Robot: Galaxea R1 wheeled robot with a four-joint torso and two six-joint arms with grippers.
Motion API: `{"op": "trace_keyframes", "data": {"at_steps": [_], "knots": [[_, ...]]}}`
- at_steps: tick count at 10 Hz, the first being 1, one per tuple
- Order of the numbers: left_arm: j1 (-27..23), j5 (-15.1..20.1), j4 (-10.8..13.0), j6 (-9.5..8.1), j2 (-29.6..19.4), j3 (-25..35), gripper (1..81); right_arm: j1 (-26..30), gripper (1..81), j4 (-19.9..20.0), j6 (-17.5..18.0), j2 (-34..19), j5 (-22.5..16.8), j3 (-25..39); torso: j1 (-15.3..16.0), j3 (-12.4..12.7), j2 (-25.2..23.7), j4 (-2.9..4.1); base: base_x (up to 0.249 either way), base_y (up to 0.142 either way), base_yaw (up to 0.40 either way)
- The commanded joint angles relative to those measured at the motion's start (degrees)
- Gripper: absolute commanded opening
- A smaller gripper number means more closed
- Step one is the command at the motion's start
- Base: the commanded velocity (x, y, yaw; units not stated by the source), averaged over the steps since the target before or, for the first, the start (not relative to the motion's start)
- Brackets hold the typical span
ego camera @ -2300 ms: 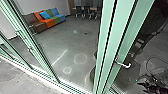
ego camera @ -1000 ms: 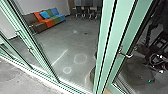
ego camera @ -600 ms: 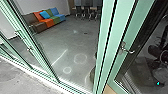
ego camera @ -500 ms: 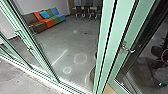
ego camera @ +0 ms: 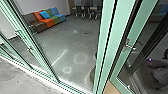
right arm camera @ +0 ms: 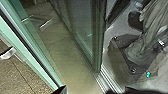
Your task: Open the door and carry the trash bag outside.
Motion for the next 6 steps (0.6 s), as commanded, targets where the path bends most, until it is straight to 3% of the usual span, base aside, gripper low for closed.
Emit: {"op": "trace_keyframes", "data": {"at_steps": [1, 4, 5, 6], "knots": [[-0.54, 4.82, 0.33, 0.12, -0.32, -0.14, 1.0, 7.42, 81.1, -1.41, -1.54, -3.11, -3.05, -0.87, 0.0, 3.26, 0.0, -3.48, 0.0, 0.0, 0.0], [-0.45, 4.82, 0.33, 0.12, -0.5, -0.14, 1.0, 9.7, 81.1, -0.79, -3.46, -4.61, -3.14, -0.6, 0.02, 5.95, 0.02, -6.83, 0.0, 0.0, 0.0], [-0.45, 4.91, 0.41, 0.2, -0.41, -0.14, 1.0, 10.84, 81.1, -0.44, -4.78, -4.79, -4.01, -0.86, 0.02, 7.25, 0.02, -6.87, 0.0, 0.0, 0.0], [-0.45, 4.82, 0.33, 0.2, -0.41, -0.14, 1.0, 11.2, 81.1, -0.01, -5.58, -4.88, -4.28, -1.47, 0.02, 9.81, 0.02, -8.04, 0.0, 0.0, 0.0]]}}
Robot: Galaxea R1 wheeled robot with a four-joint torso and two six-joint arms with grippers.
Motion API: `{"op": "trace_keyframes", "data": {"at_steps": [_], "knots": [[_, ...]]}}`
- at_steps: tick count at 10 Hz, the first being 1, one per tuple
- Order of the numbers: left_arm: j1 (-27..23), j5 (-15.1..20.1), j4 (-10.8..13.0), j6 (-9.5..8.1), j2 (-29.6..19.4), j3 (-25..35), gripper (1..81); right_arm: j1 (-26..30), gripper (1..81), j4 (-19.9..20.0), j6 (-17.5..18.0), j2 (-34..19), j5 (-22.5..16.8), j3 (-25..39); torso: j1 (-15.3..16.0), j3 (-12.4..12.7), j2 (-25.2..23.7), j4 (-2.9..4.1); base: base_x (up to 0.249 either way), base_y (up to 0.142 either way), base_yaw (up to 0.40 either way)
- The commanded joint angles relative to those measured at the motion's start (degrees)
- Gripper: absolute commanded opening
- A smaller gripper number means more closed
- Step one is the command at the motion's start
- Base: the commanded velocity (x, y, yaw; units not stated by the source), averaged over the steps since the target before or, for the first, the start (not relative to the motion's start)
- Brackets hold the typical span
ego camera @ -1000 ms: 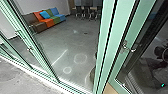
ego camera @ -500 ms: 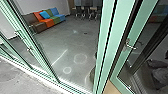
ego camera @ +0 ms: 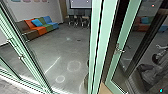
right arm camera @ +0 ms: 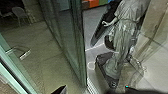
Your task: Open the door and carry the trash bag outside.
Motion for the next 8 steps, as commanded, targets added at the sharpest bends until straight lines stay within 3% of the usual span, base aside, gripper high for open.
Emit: {"op": "trace_keyframes", "data": {"at_steps": [1, 2, 3, 4, 5, 8], "knots": [[-1.08, 4.54, 0.3, 0.13, -0.11, -0.12, 1.0, 7.09, 81.1, 0.15, -1.61, -0.98, -2.51, -1.34, 0.0, 5.14, 0.0, -3.53, 0.0, 0.0, 0.0], [-1.08, 4.55, 0.3, 0.13, -0.11, -0.12, 1.0, 6.74, 81.1, 0.24, -1.69, -1.15, -2.51, -1.34, -0.02, 4.9, 0.0, -3.19, 0.0, 0.0, 0.0], [-0.99, 4.63, 0.3, 0.13, -0.19, -0.12, 1.0, 6.22, 81.1, 0.24, -1.61, -1.24, -2.51, -1.51, -0.02, 3.54, 0.0, -2.17, 0.0, 0.0, 0.0], [-0.91, 4.54, 0.3, 0.13, -0.28, -0.12, 1.0, 5.95, 81.1, 0.24, -1.61, -1.33, -2.16, -2.48, -0.09, 4.26, -0.05, -2.95, 0.0, 0.0, 0.0], [-0.82, 4.63, 0.3, 0.05, -0.37, -0.12, 1.0, 5.6, 81.1, 0.15, -1.78, -1.16, -1.37, -3.79, -0.11, 4.72, -0.06, -3.17, 0.0, 0.0, 0.0], [-0.64, 4.63, 0.3, 0.04, -0.46, -0.12, 1.0, 6.48, 81.1, 0.15, -4.07, 5.7, 1.79, -11.09, -0.15, 4.68, -0.11, -3.24, 0.0, 0.0, 0.0]]}}
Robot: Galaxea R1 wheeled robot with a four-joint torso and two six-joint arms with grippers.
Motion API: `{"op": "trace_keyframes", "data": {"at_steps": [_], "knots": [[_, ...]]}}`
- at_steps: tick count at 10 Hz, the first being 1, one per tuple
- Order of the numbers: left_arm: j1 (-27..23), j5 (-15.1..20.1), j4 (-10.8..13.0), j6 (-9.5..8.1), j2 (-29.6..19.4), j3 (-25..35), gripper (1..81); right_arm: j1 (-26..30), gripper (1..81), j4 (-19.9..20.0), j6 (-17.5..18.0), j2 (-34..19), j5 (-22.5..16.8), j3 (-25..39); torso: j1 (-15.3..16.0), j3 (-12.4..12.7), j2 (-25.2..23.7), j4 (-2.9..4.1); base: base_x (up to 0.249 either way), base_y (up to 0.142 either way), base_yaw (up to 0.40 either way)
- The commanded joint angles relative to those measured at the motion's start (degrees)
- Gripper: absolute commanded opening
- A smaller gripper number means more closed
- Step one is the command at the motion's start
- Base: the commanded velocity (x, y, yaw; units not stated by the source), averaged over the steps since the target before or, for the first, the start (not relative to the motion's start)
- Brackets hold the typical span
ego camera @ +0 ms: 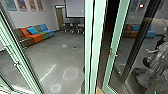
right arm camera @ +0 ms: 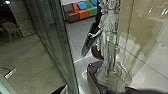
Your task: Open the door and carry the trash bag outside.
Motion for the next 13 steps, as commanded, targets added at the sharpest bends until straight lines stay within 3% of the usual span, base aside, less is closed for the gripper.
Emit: {"op": "trace_keyframes", "data": {"at_steps": [1, 5, 8, 10, 13], "knots": [[-1.93, 4.01, -0.18, -0.04, -0.26, -0.12, 1.0, 6.76, 81.1, -1.05, -1.82, 7.57, 0.29, -7.08, 0.0, 0.0, 0.0, 0.0, 0.0, 0.0, 0.0], [-1.76, 3.92, -0.71, -0.48, -0.26, -0.12, 1.0, 8.07, 81.1, -0.62, -5.86, 17.94, 0.64, -17.8, -0.05, 0.02, -0.02, -0.02, 0.0, 0.0, 0.0], [-1.84, 3.92, -0.8, -0.74, -0.26, -0.12, 1.0, 12.98, 81.1, -1.49, -8.94, 19.19, 0.64, -19.23, -0.05, 0.02, -0.02, -0.02, 0.0, 0.0, 0.0], [-1.84, 3.92, -0.88, -0.74, -0.26, -0.12, 1.0, 16.25, 81.1, -2.02, -14.48, 20.6, 0.81, -22.74, -0.02, 0.0, -0.02, -0.02, 0.0, 0.0, 0.0], [-1.84, 3.92, -1.59, -0.74, -0.35, -0.12, 1.0, 15.99, 81.1, -2.64, -17.99, 22.97, 3.19, -31.09, -0.05, 0.0, -0.02, -0.02, 0.0, 0.0, 0.0]]}}
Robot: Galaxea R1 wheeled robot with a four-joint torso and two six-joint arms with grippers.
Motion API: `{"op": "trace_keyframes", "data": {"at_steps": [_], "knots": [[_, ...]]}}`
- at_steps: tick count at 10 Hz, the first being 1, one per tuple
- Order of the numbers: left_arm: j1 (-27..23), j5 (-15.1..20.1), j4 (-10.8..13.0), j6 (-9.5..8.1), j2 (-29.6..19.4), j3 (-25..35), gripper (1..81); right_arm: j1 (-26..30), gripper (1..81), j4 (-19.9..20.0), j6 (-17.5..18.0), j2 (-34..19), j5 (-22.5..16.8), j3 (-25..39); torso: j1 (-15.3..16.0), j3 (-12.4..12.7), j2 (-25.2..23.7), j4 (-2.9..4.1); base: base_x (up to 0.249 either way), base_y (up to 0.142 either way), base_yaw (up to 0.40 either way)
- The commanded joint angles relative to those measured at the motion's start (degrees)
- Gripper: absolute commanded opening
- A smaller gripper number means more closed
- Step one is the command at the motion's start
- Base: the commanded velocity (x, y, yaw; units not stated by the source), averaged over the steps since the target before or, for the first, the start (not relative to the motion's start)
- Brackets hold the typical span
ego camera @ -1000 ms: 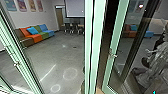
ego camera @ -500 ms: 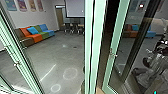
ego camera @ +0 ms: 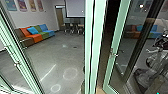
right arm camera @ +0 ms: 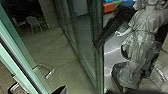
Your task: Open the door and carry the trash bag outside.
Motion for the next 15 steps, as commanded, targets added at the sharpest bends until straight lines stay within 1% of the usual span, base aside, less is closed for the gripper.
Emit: {"op": "trace_keyframes", "data": {"at_steps": [1, 2, 3, 4, 5, 6, 7, 10, 13, 15], "knots": [[-1.82, 4.08, -0.7, -0.28, -0.1, -0.12, 1.0, 9.07, 81.1, -11.9, -6.06, 0.39, 5.19, -11.35, 0.0, 0.0, 0.0, 0.0, 0.0, 0.0, 0.0], [-1.74, 4.08, -0.79, -0.28, -0.1, -0.12, 1.0, 6.8, 81.1, -12.07, -5.98, 0.83, 6.07, -12.05, 0.0, 0.0, -0.02, 0.0, 0.0, 0.0, 0.0], [-1.65, 4.08, -0.79, -0.28, -0.36, -0.12, 1.0, 5.12, 81.1, -12.07, -5.89, 1.1, 8.52, -12.92, -0.02, 0.0, -0.02, 0.0, 0.0, 0.0, 0.0], [-1.47, 4.08, -0.79, -0.28, -0.46, -0.12, 1.0, 3.63, 81.1, -12.34, -5.98, 0.92, 9.58, -13.9, -0.02, 0.0, -0.02, 0.0, 0.0, 0.0, 0.0], [-1.38, 4.08, -0.79, -0.28, -0.46, -0.12, 1.0, 2.65, 81.1, -12.34, -6.06, 0.74, 11.5, -16.08, -0.02, 0.0, -0.02, 0.0, 0.0, 0.0, 0.0], [-1.38, 4.08, -0.79, -0.28, -0.37, -0.12, 1.0, 1.87, 81.1, -11.81, -6.06, 0.22, 12.74, -16.45, -0.02, 0.0, -0.02, 0.0, 0.0, 0.0, 0.0], [-1.38, 4.08, -0.79, -0.37, -0.28, -0.12, 1.0, 0.46, 81.1, -11.81, -6.06, -0.66, 13.1, -15.84, -0.02, 0.0, -0.02, 0.0, 0.0, 0.0, 0.0], [-1.03, 4.08, -0.79, -0.28, -0.46, -0.12, 1.0, 0.72, 81.1, -11.11, -6.06, -4.26, 13.19, -13.9, 0.05, -0.02, 0.0, 0.0, 0.0, 0.0, 0.0], [-1.04, 4.08, -0.61, -0.28, -0.46, -0.12, 1.0, -0.95, 81.1, -10.93, -5.19, -7.77, 13.19, -9.95, 0.05, -0.02, 0.0, 0.0, 0.0, 0.0, 0.0], [-1.03, 4.08, -0.52, -0.19, -0.37, -0.12, 1.0, -1.66, 81.1, -9.61, -5.36, -8.04, 13.19, -10.55, 0.05, 0.0, 0.0, 0.0, 0.0, 0.0, 0.0]]}}
